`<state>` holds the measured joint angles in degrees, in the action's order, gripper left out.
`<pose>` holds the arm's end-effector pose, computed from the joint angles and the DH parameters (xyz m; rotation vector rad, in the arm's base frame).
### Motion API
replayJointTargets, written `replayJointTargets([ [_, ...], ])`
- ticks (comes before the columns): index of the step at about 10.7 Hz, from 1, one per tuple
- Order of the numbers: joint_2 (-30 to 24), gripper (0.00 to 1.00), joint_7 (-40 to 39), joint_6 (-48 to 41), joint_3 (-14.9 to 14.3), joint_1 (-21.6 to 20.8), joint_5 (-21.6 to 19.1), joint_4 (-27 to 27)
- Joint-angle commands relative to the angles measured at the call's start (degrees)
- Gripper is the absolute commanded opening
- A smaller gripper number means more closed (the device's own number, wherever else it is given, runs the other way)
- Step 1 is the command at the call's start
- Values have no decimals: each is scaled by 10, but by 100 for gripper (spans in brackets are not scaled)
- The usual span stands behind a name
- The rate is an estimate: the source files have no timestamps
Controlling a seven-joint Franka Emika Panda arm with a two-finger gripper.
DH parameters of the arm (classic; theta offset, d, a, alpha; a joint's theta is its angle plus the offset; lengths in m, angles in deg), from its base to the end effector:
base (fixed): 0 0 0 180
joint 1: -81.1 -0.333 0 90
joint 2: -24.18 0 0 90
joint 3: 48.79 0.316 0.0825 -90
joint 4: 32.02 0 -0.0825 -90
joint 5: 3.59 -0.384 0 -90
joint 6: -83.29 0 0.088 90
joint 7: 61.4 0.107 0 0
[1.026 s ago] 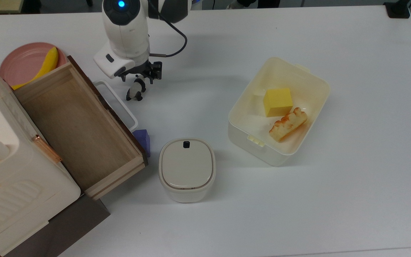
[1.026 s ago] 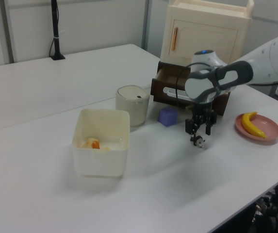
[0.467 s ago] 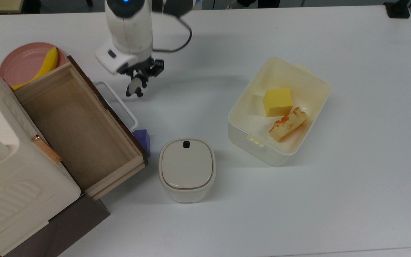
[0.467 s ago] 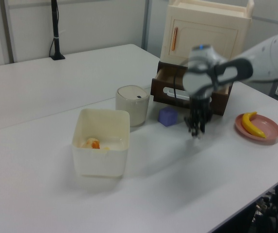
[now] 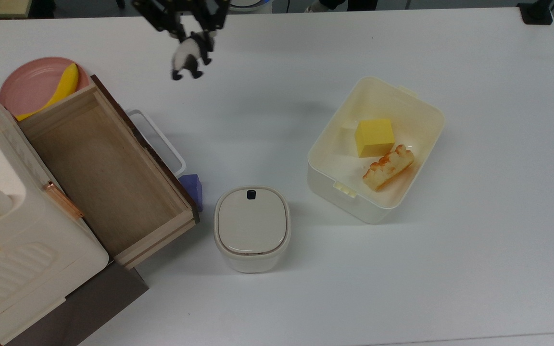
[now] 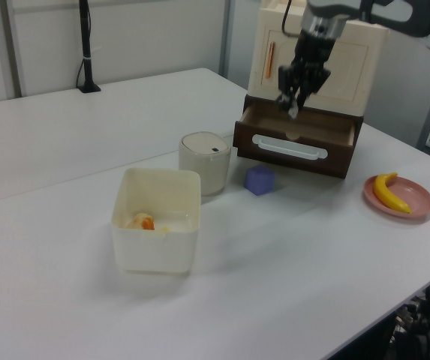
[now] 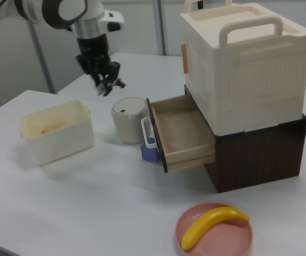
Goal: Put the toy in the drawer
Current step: 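Carry the panda toy over the open wooden drawer and lower it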
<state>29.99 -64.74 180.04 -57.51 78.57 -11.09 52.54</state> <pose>0.5960 -0.0471 0.6238 -3.0291 0.0851 -0.1846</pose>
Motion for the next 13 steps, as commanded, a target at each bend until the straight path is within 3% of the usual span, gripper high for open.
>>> replayJointTargets([
  [1,44,0,-24,200,-47,31,-23,-5],
  [4,103,0,-68,285,-78,38,-9,40],
  [8,153,0,-85,285,-83,45,7,45],
  [9,161,16,-84,285,-84,45,7,43],
  [10,165,67,-80,286,-84,45,7,41],
  [11,165,100,-77,284,-85,45,7,39],
  [13,142,100,-59,274,-86,39,6,27],
])
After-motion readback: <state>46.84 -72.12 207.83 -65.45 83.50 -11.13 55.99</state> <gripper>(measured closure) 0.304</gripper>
